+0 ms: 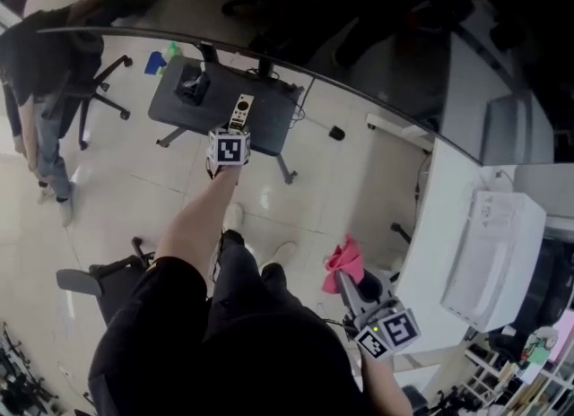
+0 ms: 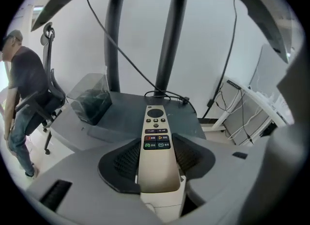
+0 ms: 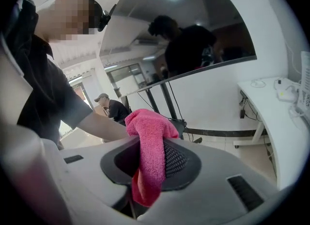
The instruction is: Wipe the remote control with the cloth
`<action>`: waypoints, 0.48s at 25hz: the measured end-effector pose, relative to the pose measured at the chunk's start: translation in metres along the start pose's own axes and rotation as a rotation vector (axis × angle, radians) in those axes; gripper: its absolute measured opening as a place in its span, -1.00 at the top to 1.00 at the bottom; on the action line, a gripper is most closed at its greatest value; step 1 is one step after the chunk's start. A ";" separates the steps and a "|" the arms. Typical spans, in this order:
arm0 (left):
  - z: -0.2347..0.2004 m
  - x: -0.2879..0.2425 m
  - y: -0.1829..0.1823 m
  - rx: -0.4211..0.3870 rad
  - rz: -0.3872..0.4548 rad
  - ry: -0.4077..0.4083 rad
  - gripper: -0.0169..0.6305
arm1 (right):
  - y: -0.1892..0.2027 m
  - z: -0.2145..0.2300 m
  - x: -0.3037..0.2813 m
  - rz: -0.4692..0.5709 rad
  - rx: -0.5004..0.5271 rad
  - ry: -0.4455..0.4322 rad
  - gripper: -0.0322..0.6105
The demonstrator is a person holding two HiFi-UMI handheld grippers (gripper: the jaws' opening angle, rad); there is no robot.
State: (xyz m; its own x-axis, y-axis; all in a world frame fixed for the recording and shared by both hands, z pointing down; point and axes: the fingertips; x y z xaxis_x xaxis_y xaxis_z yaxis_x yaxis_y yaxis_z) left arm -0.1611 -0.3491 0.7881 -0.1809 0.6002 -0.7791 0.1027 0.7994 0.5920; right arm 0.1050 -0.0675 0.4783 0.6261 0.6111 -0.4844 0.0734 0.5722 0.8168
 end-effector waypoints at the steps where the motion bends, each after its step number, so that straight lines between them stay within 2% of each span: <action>1: -0.002 -0.011 0.003 -0.011 -0.018 -0.011 0.30 | 0.004 0.001 -0.003 -0.016 -0.008 0.004 0.61; 4: -0.005 -0.033 0.002 -0.072 -0.031 -0.044 0.30 | 0.015 0.004 -0.012 -0.058 -0.035 0.006 0.61; 8: -0.003 -0.049 0.014 -0.090 -0.087 -0.041 0.30 | 0.020 0.006 -0.019 -0.074 -0.051 0.002 0.61; 12: -0.003 -0.052 0.015 -0.144 -0.121 -0.065 0.29 | 0.019 0.006 -0.022 -0.080 -0.066 -0.008 0.60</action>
State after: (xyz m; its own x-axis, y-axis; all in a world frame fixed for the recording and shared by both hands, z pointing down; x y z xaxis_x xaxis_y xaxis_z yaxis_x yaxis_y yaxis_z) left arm -0.1534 -0.3681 0.8384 -0.1194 0.5046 -0.8551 -0.0577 0.8563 0.5133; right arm 0.0971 -0.0737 0.5060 0.6268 0.5577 -0.5441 0.0718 0.6540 0.7531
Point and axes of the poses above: the fingertips, and each gripper's own axes: x backward along the fingers, z to its right, y out of its underside, and after that the axes turned 4 degrees about x, right-handed
